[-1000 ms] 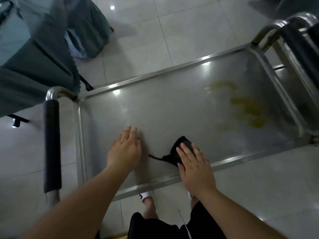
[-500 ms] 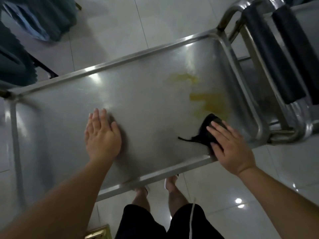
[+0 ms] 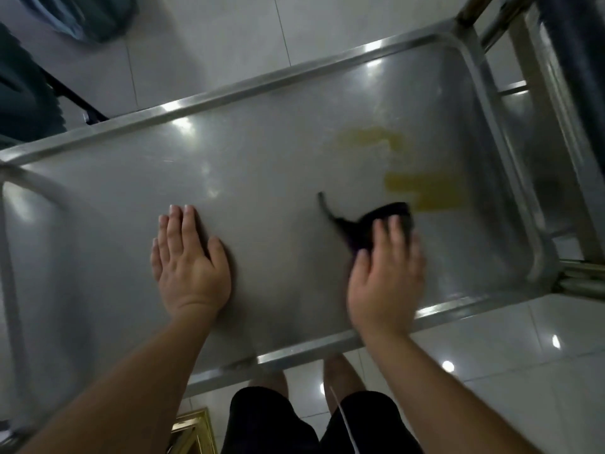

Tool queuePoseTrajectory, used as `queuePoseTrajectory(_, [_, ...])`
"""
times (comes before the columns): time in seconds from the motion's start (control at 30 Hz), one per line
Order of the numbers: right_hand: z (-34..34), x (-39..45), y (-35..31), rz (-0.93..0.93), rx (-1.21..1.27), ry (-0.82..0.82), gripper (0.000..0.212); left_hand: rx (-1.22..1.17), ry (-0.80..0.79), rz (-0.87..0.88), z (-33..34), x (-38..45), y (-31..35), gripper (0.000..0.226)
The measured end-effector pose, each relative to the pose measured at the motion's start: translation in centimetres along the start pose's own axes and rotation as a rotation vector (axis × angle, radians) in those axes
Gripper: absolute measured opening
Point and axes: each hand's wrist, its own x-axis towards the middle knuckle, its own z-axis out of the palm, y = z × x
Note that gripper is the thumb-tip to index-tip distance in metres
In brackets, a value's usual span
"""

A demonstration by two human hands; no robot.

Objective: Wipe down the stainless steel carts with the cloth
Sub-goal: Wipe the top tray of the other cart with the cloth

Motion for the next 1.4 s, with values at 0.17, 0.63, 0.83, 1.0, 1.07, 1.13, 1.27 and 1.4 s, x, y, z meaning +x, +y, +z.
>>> queuePoseTrajectory(0.17, [4.1, -3.2, -8.5, -0.620, -0.017, -0.182, 0.060, 0.002, 0.007, 0.007, 0.3, 0.2, -0.4, 0.073])
queuePoseTrajectory(0.63, [-4.1, 15.5, 6.4, 0.187, 0.046, 0.178, 0.058, -0.005, 0.010, 0.001, 0.2, 0.1, -0.1, 0.072])
queuePoseTrajectory(0.83, [1.3, 7.9, -6.6, 0.121, 0.057, 0.158, 0.055, 0.011, 0.008, 0.001, 0.3, 0.1, 0.0, 0.072])
queuePoseTrajectory(1.0, [4.6, 3.3, -14.5, -0.767, 0.074, -0.222, 0.053, -0.009, -0.014, -0.022, 0.1, 0.2, 0.0, 0.076])
queuePoseTrajectory(1.07, [4.3, 6.2, -13.6, -0.975, 0.057, -0.287, 0.050, -0.018, 0.009, -0.010, 0.2, 0.2, -0.1, 0.075])
queuePoseTrajectory(1.13, [3.2, 10.5, -11.1, -1.008, 0.033, -0.285, 0.052, -0.006, 0.022, 0.004, 0.2, 0.1, -0.1, 0.074])
queuePoseTrajectory(1.27, [-1.3, 20.6, -2.7, -0.588, -0.011, -0.057, 0.053, 0.009, -0.005, 0.002, 0.2, 0.1, -0.2, 0.074])
queuePoseTrajectory(1.4, [-4.7, 24.8, 2.3, -0.125, -0.034, 0.082, 0.057, 0.004, -0.004, -0.001, 0.2, 0.1, 0.0, 0.074])
